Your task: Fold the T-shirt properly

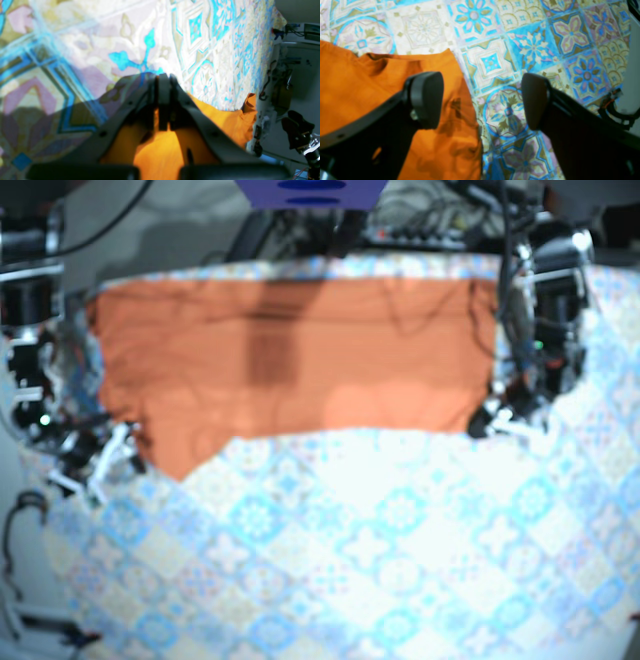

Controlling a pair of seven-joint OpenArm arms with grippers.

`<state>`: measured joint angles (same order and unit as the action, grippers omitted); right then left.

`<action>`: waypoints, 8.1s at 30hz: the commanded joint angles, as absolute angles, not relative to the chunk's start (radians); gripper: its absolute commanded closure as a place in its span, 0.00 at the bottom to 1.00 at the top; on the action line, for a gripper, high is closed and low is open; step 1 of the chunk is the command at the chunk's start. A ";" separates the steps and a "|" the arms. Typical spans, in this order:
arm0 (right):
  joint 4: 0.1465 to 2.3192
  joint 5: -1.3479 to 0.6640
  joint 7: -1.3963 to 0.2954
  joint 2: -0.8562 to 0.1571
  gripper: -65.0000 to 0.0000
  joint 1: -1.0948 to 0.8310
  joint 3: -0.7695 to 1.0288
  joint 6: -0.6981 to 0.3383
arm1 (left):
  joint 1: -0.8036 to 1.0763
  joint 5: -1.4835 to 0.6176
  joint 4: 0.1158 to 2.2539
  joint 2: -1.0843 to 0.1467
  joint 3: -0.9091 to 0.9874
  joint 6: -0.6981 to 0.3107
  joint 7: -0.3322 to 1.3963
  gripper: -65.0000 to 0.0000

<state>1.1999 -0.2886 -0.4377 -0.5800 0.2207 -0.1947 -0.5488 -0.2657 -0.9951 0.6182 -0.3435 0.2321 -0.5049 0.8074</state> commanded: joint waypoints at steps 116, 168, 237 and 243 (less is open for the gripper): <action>0.475 -0.615 -0.433 -0.484 0.28 0.524 -0.331 -0.636 | -0.245 -0.983 0.619 -0.358 0.236 -0.489 0.819 1.00; 0.481 -0.615 -0.446 -0.432 0.73 0.521 -0.381 -0.636 | -0.245 -0.983 0.619 -0.358 0.236 -0.489 0.816 1.00; 0.993 -0.613 -0.389 -0.650 0.99 0.280 -0.371 -0.642 | -0.067 -0.851 1.184 -0.565 -0.013 -0.530 0.822 1.00; 1.026 -0.613 -0.389 -0.650 0.99 0.243 -0.338 -0.642 | -0.019 -0.851 1.265 -0.565 -0.007 -0.530 0.822 1.00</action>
<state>1.0084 -0.5991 -0.4141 -0.6243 0.2199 -0.3531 -0.6411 0.0002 -0.8345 1.2446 -0.5457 -0.0166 -0.5236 0.8417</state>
